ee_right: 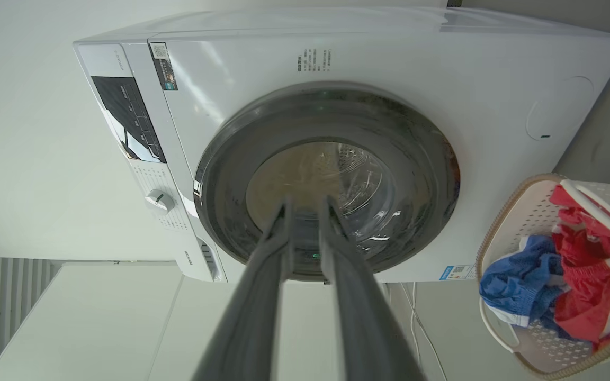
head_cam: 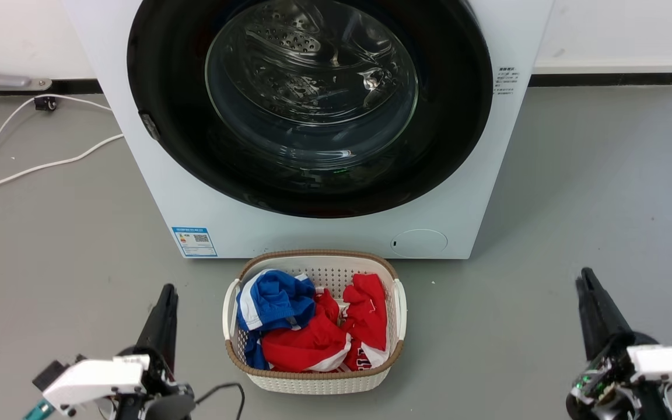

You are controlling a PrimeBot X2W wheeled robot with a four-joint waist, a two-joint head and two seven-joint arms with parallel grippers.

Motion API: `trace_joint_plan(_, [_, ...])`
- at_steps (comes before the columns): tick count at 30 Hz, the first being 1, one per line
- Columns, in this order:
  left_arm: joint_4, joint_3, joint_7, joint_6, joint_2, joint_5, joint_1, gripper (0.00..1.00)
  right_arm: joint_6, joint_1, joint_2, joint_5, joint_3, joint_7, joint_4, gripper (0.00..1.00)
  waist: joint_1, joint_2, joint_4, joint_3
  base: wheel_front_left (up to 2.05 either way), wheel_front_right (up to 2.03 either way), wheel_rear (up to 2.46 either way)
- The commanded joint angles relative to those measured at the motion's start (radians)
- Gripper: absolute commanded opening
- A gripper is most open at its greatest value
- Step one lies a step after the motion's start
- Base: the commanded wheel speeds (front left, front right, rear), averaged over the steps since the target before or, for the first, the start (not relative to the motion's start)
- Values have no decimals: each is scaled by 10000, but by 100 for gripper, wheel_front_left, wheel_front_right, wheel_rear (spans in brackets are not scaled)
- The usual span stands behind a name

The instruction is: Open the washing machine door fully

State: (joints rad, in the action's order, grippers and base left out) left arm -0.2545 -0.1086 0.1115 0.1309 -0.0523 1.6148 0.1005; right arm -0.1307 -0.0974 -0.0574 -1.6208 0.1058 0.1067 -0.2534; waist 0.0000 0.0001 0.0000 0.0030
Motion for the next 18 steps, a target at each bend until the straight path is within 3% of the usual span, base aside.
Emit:
trace_joint_plan(1, [-20,12,-18,-2,6,-4,-37,100,2,38,6,10,-10,-18,-39,100,0,-1,0,1,0,0,0])
trace_joint_plan(8, [125,-23,-315,-7,20,-438,-233,100,2,279,21,452,14,-313,-25,100,0,-1,3,8,0,0,0])
trace_joint_plan(18, [865,179,-790,-360,18,-2484,-327,100,1,450,26,2661,129,-781,637,100,0,-1,16,33,0,0,0])
